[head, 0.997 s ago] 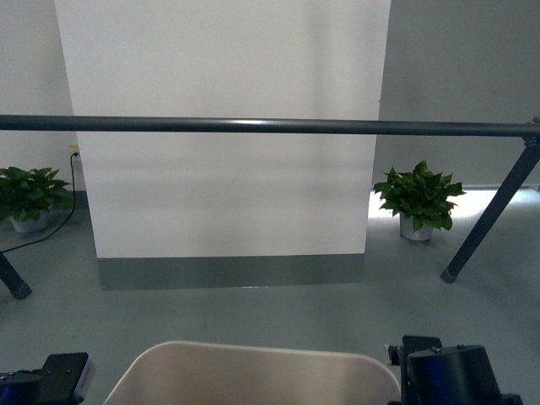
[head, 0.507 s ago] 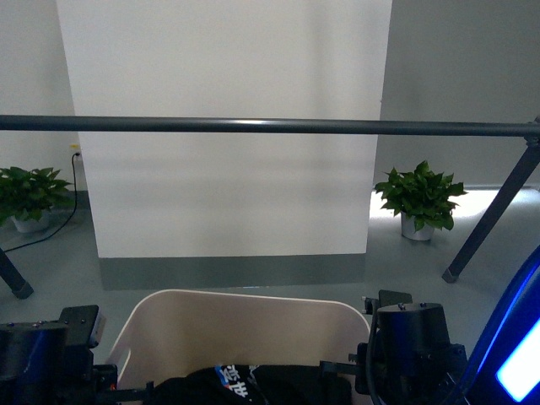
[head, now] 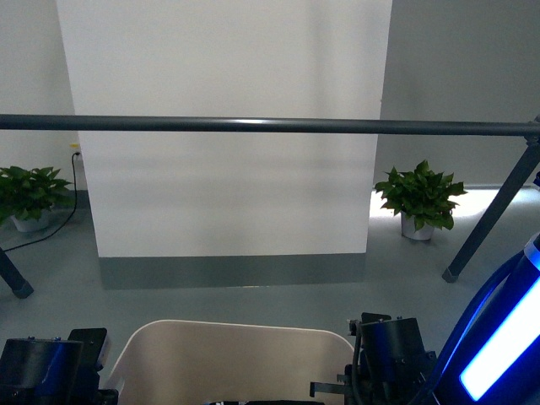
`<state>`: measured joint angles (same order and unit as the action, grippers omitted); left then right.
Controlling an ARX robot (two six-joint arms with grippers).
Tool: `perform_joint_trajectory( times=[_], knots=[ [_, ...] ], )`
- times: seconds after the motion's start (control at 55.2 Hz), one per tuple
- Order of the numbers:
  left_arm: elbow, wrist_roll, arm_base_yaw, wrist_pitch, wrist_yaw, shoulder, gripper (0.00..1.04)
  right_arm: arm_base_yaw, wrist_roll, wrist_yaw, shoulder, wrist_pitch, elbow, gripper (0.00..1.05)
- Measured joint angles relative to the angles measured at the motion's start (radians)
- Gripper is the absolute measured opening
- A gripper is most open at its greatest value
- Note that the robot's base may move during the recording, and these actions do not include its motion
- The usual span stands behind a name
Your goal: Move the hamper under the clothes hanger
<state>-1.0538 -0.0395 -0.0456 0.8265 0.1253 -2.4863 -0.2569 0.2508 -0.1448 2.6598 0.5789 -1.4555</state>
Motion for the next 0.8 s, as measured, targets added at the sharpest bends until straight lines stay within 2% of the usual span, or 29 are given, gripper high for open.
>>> perform_joint_trajectory(
  times=[0.616,0.743,0.797],
  knots=[
    [-0.008,-0.048,-0.019,-0.068,0.006,-0.069,0.05,-0.002,-0.029,0.023,0.063,-0.084,-0.113,0.03],
    [-0.008,-0.049,-0.023,-0.076,-0.017,-0.072,0.22,-0.003,-0.029,0.019,0.067,-0.084,-0.118,0.03],
    [-0.008,-0.05,-0.026,-0.076,-0.025,-0.073,0.28,-0.003,-0.025,0.014,0.068,-0.084,-0.119,0.09]
  ],
)
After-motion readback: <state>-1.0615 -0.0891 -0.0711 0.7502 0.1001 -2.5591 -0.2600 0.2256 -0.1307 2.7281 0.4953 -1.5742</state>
